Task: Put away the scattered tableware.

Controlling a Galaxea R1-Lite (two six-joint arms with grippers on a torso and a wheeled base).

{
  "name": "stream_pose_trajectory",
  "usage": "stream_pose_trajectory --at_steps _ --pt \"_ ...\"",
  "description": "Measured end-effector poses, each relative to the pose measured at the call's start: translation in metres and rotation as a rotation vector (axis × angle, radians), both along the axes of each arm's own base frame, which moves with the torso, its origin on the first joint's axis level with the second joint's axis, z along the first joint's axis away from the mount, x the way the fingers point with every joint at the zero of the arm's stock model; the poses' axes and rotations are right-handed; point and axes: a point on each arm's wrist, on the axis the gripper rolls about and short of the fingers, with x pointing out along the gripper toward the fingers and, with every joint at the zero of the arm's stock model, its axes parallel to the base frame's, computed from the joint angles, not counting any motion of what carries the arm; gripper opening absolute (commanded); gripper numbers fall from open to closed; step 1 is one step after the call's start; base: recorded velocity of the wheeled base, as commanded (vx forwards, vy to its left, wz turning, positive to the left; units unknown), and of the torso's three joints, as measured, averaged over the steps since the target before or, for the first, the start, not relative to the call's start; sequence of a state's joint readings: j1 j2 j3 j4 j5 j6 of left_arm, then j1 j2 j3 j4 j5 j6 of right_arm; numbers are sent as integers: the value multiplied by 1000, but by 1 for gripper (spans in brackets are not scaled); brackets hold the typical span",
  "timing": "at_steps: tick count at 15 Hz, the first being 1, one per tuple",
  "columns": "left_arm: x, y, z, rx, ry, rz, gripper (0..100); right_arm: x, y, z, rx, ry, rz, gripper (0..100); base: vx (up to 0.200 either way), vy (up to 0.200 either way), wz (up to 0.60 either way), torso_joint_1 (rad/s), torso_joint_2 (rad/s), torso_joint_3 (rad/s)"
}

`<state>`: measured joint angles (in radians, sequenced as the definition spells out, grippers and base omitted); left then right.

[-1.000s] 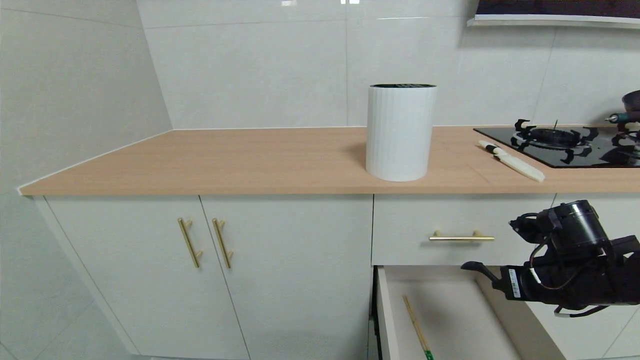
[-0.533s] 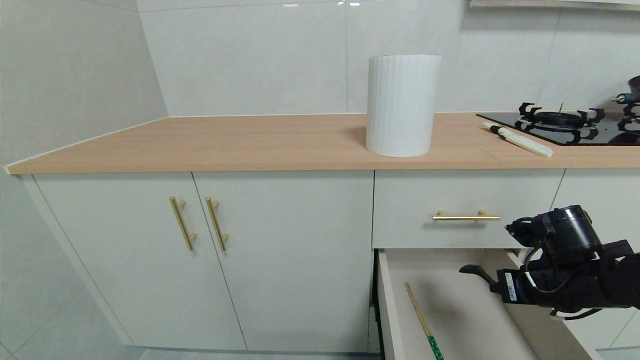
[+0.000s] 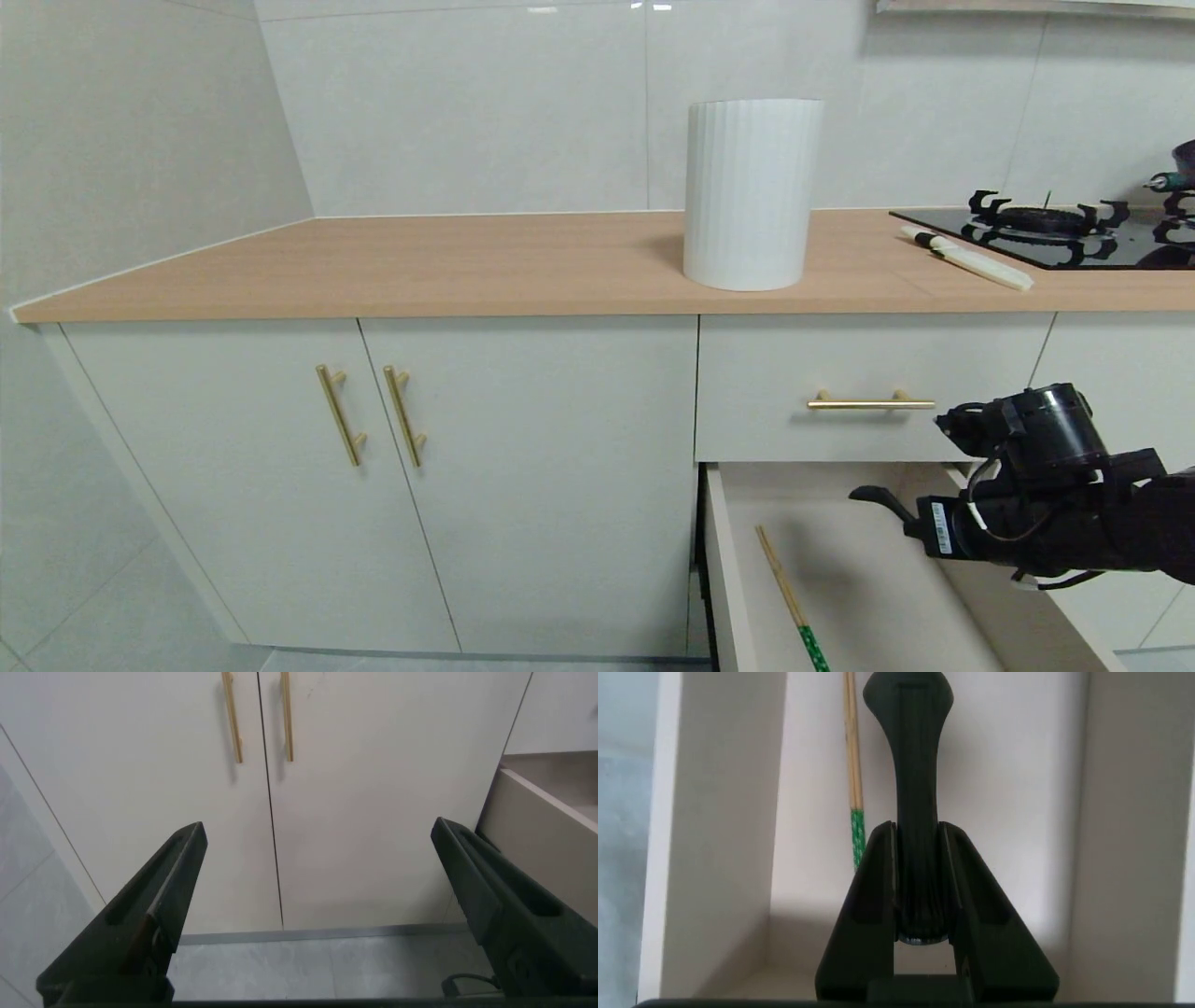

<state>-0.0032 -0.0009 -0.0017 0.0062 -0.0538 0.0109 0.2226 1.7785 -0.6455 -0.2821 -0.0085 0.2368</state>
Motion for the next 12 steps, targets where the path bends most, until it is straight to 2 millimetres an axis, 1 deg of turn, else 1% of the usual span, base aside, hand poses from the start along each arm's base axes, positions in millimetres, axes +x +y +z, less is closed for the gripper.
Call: stream_pose_trajectory --at_steps 2,4,8,12 --pt "0 0 0 0 0 0 100 8 4 -11 8 -42 8 0 0 0 0 0 0 0" --pt "0 0 0 0 0 0 100 16 9 -29 15 -71 16 0 0 0 0 0 0 0" --pt "0 0 0 0 0 0 100 27 14 -79 3 -25 21 0 0 0 0 0 0 0" --pt "0 0 0 0 0 0 100 28 15 -117 -38 61 17 0 0 0 0 0 0 0"
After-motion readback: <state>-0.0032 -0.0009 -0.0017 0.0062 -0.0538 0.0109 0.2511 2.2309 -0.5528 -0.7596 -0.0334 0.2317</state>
